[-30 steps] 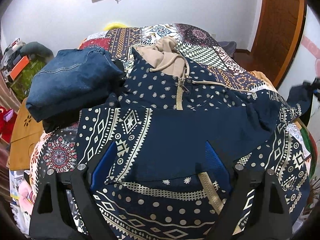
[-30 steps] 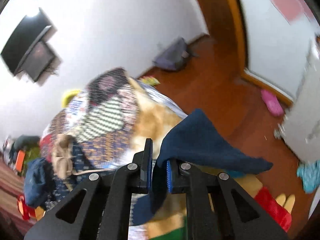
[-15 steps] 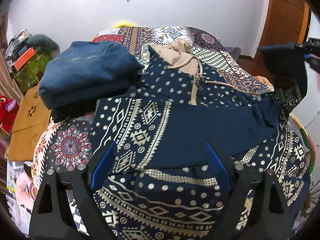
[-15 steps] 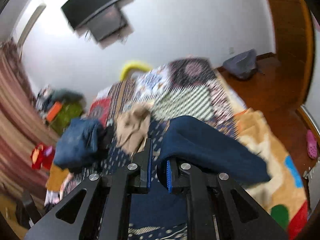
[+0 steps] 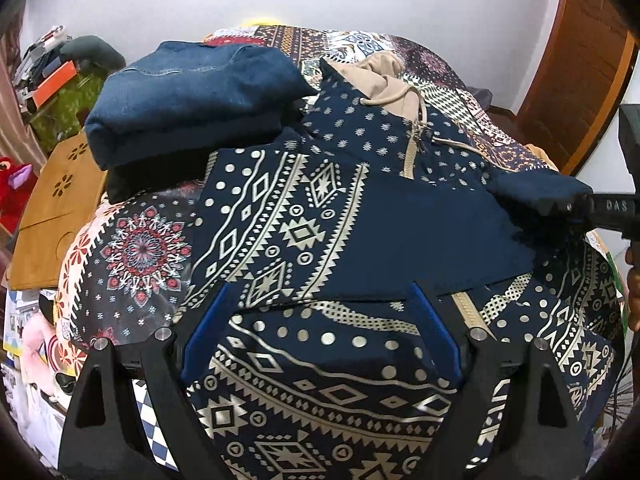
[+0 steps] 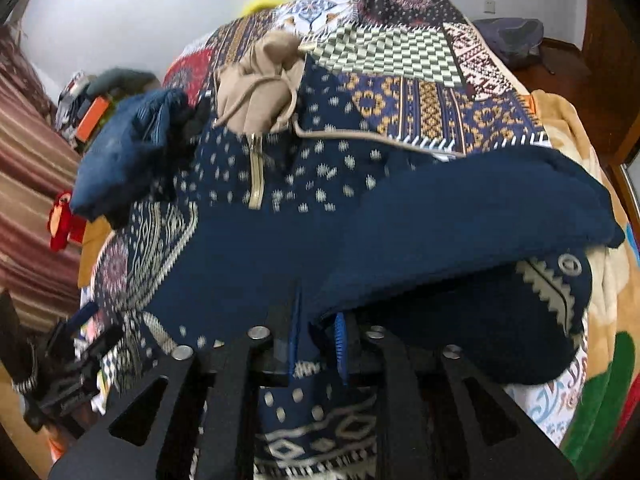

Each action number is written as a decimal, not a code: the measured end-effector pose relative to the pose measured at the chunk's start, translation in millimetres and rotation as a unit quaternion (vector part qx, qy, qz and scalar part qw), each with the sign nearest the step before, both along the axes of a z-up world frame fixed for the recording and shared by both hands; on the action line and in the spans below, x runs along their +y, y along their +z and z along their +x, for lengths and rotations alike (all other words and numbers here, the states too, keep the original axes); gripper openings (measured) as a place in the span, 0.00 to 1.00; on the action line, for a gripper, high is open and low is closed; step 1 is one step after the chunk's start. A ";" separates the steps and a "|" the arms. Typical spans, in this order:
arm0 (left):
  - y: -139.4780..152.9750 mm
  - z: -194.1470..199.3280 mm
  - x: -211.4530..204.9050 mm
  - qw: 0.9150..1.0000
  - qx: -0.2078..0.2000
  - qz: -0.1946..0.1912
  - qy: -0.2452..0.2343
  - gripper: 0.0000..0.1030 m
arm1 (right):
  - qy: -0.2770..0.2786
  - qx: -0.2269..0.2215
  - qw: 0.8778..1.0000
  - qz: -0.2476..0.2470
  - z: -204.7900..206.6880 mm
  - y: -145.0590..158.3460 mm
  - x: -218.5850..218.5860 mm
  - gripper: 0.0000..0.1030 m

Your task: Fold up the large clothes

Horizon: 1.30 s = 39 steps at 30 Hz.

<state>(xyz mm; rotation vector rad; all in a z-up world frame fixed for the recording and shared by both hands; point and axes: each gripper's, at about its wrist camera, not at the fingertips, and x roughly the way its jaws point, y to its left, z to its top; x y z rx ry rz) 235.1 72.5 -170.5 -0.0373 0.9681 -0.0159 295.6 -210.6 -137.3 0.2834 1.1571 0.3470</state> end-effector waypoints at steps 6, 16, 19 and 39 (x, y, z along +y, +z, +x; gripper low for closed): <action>17.3 15.1 -34.6 0.999 -0.016 0.009 -0.035 0.86 | 0.002 -0.054 0.999 -0.002 -26.4 24.8 -18.1 0.42; 71.7 51.1 -147.3 0.985 -0.079 0.029 -0.153 0.86 | -0.129 -0.123 0.983 -0.040 -59.2 50.7 -113.9 0.45; 82.8 64.9 -188.4 0.977 -0.091 0.021 -0.191 0.87 | -0.173 -0.131 0.974 -0.067 -68.7 51.2 -142.7 0.45; -15.6 120.7 -390.9 0.906 0.021 0.138 -0.400 0.62 | -0.241 -0.109 0.962 -0.064 -82.0 28.0 -205.4 0.45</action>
